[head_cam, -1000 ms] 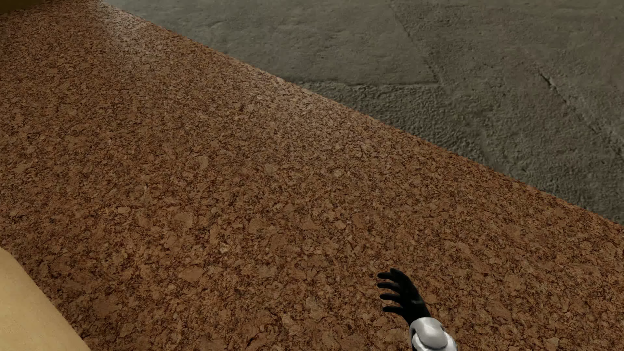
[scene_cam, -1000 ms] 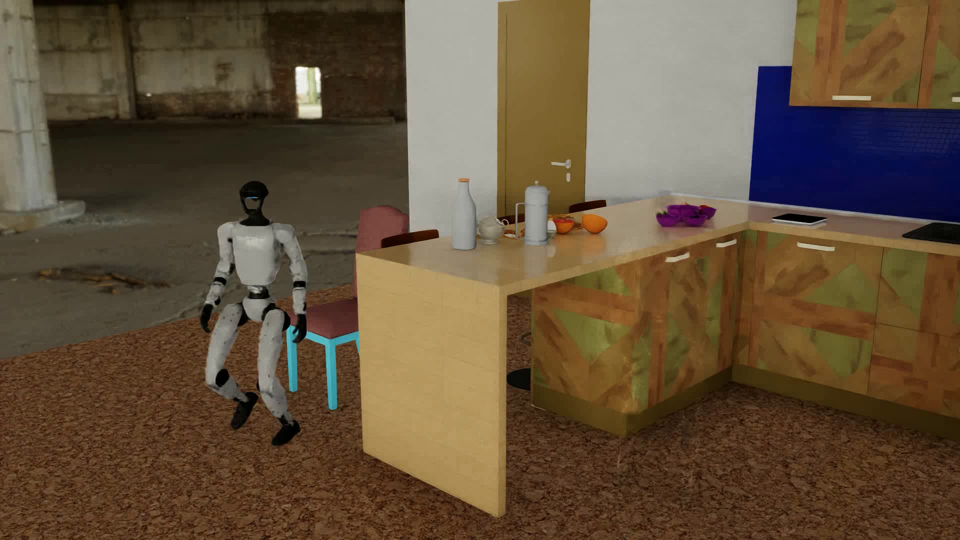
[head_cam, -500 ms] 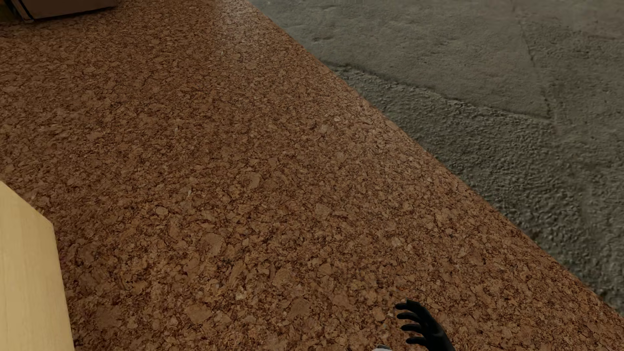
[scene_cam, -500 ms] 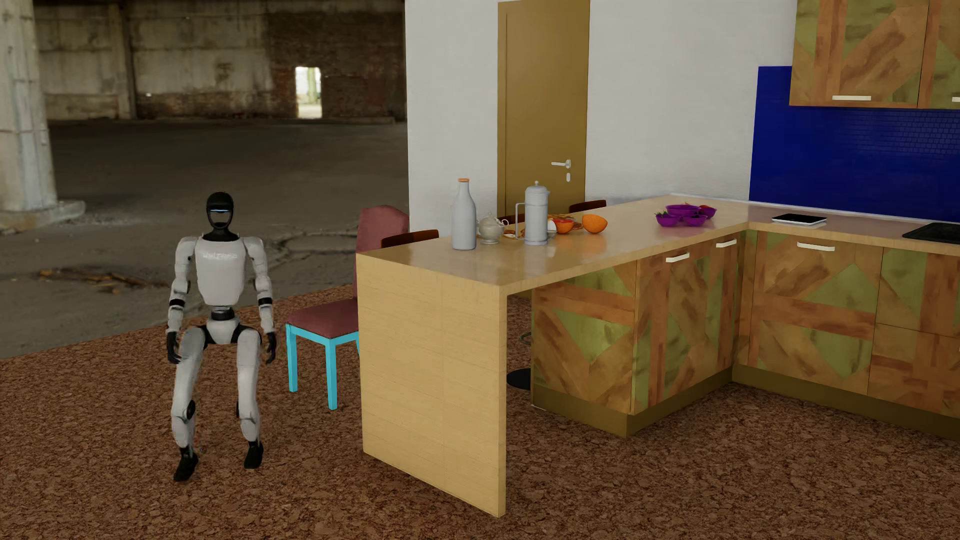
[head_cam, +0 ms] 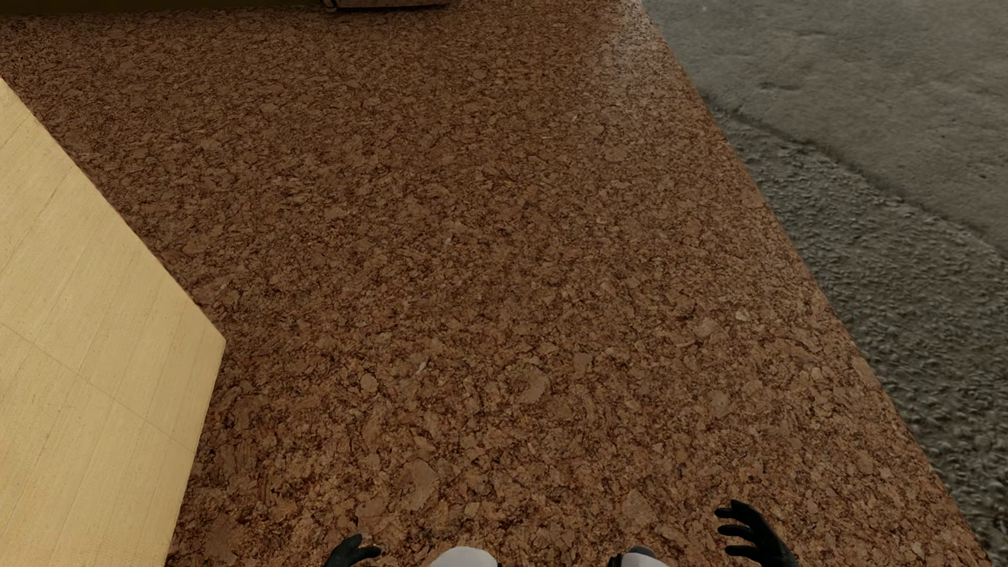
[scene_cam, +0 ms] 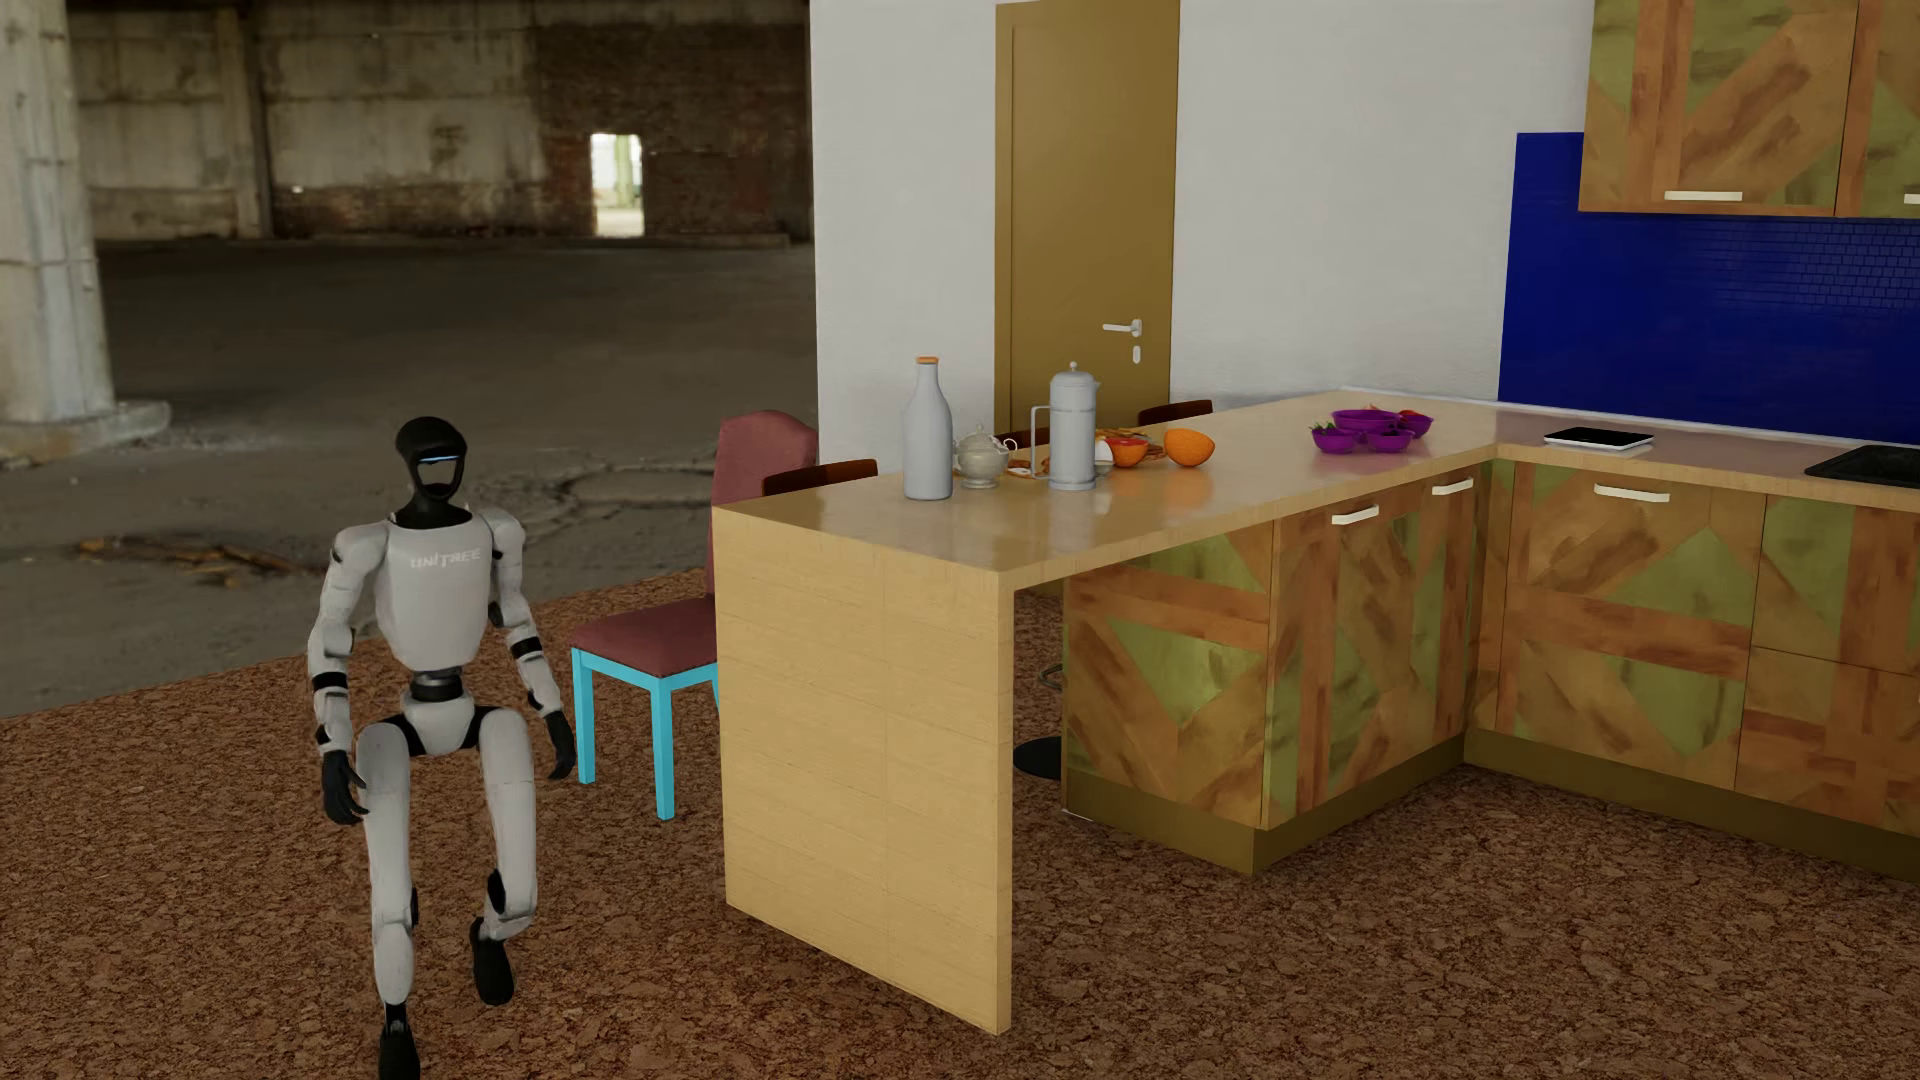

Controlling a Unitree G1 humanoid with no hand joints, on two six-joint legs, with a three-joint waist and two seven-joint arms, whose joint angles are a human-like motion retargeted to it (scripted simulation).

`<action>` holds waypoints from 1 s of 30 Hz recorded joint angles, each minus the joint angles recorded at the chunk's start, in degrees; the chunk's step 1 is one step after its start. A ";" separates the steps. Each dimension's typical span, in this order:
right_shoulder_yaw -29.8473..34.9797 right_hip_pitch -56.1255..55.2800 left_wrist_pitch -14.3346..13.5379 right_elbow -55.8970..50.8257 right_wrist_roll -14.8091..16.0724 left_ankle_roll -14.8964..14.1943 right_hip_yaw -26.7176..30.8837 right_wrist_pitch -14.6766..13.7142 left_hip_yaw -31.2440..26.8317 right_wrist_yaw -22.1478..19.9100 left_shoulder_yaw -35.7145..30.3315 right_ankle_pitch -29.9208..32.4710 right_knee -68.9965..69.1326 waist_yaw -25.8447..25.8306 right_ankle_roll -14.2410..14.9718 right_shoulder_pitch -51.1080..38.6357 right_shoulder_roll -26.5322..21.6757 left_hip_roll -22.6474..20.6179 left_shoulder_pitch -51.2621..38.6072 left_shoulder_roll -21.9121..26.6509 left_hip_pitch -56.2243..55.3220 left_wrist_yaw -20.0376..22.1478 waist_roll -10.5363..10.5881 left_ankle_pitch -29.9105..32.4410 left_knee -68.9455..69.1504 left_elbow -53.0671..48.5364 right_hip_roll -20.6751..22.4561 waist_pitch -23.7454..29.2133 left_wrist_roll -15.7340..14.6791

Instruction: Circle the counter

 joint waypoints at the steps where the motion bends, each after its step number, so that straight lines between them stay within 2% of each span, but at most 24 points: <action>1: 0.85 3.61 0.17 -2.95 1.67 -1.64 -1.94 0.57 1.90 -1.73 1.72 -2.38 -0.80 2.07 2.53 -1.74 1.72 1.89 1.28 1.23 -2.26 -2.00 1.40 -3.09 -2.38 -1.63 -0.68 -0.08 -0.47; 2: 2.57 7.12 0.21 -5.85 2.94 -3.65 -3.49 0.67 2.87 -3.08 3.19 -4.73 -1.53 3.77 5.39 -3.42 3.49 3.77 3.34 1.95 -2.98 -2.99 2.73 -8.53 -7.69 -2.42 -1.18 -0.81 -0.17; 3: 4.04 10.68 0.48 -8.01 3.65 -5.36 -5.03 0.53 2.51 -3.73 3.50 -7.13 -2.25 5.12 3.76 -4.95 5.08 5.31 4.85 2.11 -2.77 -2.91 4.05 -12.70 -13.36 -1.72 -1.44 -1.89 0.65; 5: 6.43 12.05 0.61 -7.91 2.62 -0.65 -3.06 -0.15 2.22 -3.50 1.10 -9.28 6.26 3.54 7.68 -7.52 8.70 5.02 6.74 3.99 0.89 -1.36 3.70 -11.08 -19.99 1.26 -3.24 -2.77 1.37; 6: 5.81 7.46 0.14 -6.62 1.32 -0.55 1.68 -0.79 1.24 -2.63 -2.28 -1.36 16.53 0.07 9.68 -6.26 10.40 3.59 6.37 5.52 2.80 0.03 2.42 -12.95 -20.40 4.41 -2.28 -3.04 1.55; 7: 5.24 3.05 -0.41 -5.75 0.14 -0.63 5.72 -0.39 0.66 -1.26 -0.02 0.83 20.81 -4.04 11.56 -3.79 9.44 2.30 6.13 4.60 5.48 1.37 0.18 -13.87 -22.79 5.29 -0.29 -3.44 1.27; 9: -0.03 -1.88 -0.76 -4.79 -1.87 -1.17 7.89 2.03 -2.44 1.30 1.01 -5.02 16.87 -8.88 14.74 3.66 6.18 0.52 1.30 2.26 12.08 3.81 -3.48 -14.95 -29.16 2.50 1.95 -4.06 1.32; 11: -2.07 -3.87 -1.52 -6.30 -2.86 -2.19 6.19 6.10 -4.98 1.99 -0.50 -5.44 7.95 -9.72 16.00 7.18 5.10 -0.64 -3.50 -0.27 17.81 3.57 -6.85 -14.75 -30.92 -1.34 1.04 -2.44 4.01; 12: -2.06 -1.47 -1.62 -4.41 -2.27 0.10 6.03 4.58 -5.55 1.65 0.61 -5.61 -3.75 -8.81 16.20 7.04 4.69 -1.67 -5.33 -1.36 15.09 2.44 -7.99 -11.55 -21.96 -3.23 -0.20 -1.45 5.16; 13: -1.88 1.15 -1.92 -1.12 -0.36 1.95 3.57 1.65 -3.99 0.56 -0.08 2.39 -4.50 -5.24 13.38 4.85 1.80 -0.47 -5.20 -0.78 9.45 0.28 -5.85 -1.79 -9.04 -3.61 -0.99 0.26 5.08; 14: -1.71 3.71 -2.53 -2.57 1.88 1.71 1.20 0.21 -1.10 -1.10 0.46 -0.49 -3.80 -2.70 7.07 2.18 0.10 1.58 -2.74 0.64 3.83 -2.40 -2.91 3.02 -3.20 -2.18 -1.71 1.42 4.40; 15: -0.38 6.70 -2.51 -4.04 3.65 0.92 -0.64 -0.79 1.56 -2.94 2.57 -3.23 -3.66 0.03 2.08 -1.28 1.04 4.06 1.21 2.62 0.26 -4.92 -0.17 -0.72 -5.10 -1.48 -2.32 1.89 3.82; 17: 4.64 12.10 0.00 -8.18 4.22 -1.07 -3.27 -0.07 1.87 -4.61 4.19 -8.46 -3.59 4.76 8.36 -7.50 6.13 7.34 7.33 3.66 -2.48 -4.48 5.26 -10.40 -18.55 -1.48 -3.10 -0.78 4.07; 18: 6.51 11.89 1.28 -7.71 2.95 -2.81 -1.60 -0.40 1.50 -4.02 1.75 -9.31 3.44 4.91 8.01 -10.04 8.13 6.26 8.96 3.08 -0.07 -2.29 6.56 -9.54 -21.98 0.89 -4.23 -1.23 3.89; 19: 7.25 8.06 2.58 -5.65 1.25 -2.79 2.48 -1.48 0.43 -2.67 -1.86 -1.92 14.42 3.11 6.36 -9.83 9.60 4.62 7.57 3.33 2.66 -0.22 6.50 -11.83 -21.90 3.91 -3.70 -0.89 2.92; 20: 5.67 4.43 3.62 -4.19 -0.65 -3.03 6.17 -2.44 -0.35 -0.79 -2.80 2.37 18.46 1.07 4.89 -6.79 10.07 3.28 6.15 3.07 5.68 1.49 4.99 -13.57 -23.06 3.88 -1.78 -0.82 1.47; 22: 1.30 2.29 4.13 -2.30 -3.91 -3.11 8.24 -3.73 -2.14 2.24 0.68 -5.95 2.84 -2.73 4.61 1.51 6.15 0.73 2.18 -0.83 9.27 4.01 0.76 -16.12 -21.38 -3.34 -0.81 -0.98 -1.21; 23: 0.65 4.29 2.53 -1.56 -3.98 -1.81 6.78 -3.02 -3.40 2.51 0.89 -8.16 3.09 -2.59 9.11 3.42 2.40 1.02 0.15 -2.28 7.35 3.57 0.98 -13.66 -14.08 -2.93 -1.17 -1.43 -2.09; 24: 0.27 7.47 0.50 -2.20 -2.85 1.33 4.47 -1.02 -2.18 1.48 0.32 -10.62 2.39 -1.80 8.70 4.09 0.71 2.20 -0.01 -2.62 4.77 1.52 1.65 -7.99 -8.21 -1.10 -1.88 -2.01 -2.52; 25: 0.58 11.61 -0.91 -2.14 -0.99 1.09 2.43 1.68 0.05 -0.59 1.32 -11.93 -0.35 0.48 7.74 2.33 0.79 3.15 1.52 -2.00 2.74 -1.92 2.39 -5.24 -6.10 -0.73 -2.25 -2.59 -2.50; 27: 2.35 19.55 -1.32 -8.66 2.84 -1.26 -1.11 7.44 3.35 -4.86 3.31 -13.78 -5.52 5.99 9.06 -4.29 5.58 3.62 4.82 1.26 -0.19 -7.24 3.07 -7.83 -10.41 -3.45 -3.28 -3.03 -1.22; 28: 4.28 18.20 -1.77 -9.00 3.95 -1.39 -0.37 5.75 2.07 -5.24 2.29 -10.81 2.39 5.44 10.39 -8.99 8.03 4.85 6.96 2.40 0.77 -7.10 3.93 -11.09 -18.95 -1.24 -2.89 -2.80 -0.03; 29: 4.47 13.65 -1.96 -5.92 4.01 -0.44 2.85 1.24 1.23 -4.32 -1.08 -3.79 13.46 3.60 11.57 -10.82 10.98 4.07 7.32 3.97 3.17 -5.58 2.80 -13.61 -21.82 4.20 -1.92 -2.62 0.96; 30: 5.38 8.86 -0.81 -4.70 3.06 -0.53 5.75 -3.12 0.13 -2.27 -1.29 -1.51 20.76 1.48 12.27 -7.68 10.66 2.81 6.32 4.08 6.40 -3.56 0.61 -14.96 -23.85 6.19 1.10 -2.16 1.38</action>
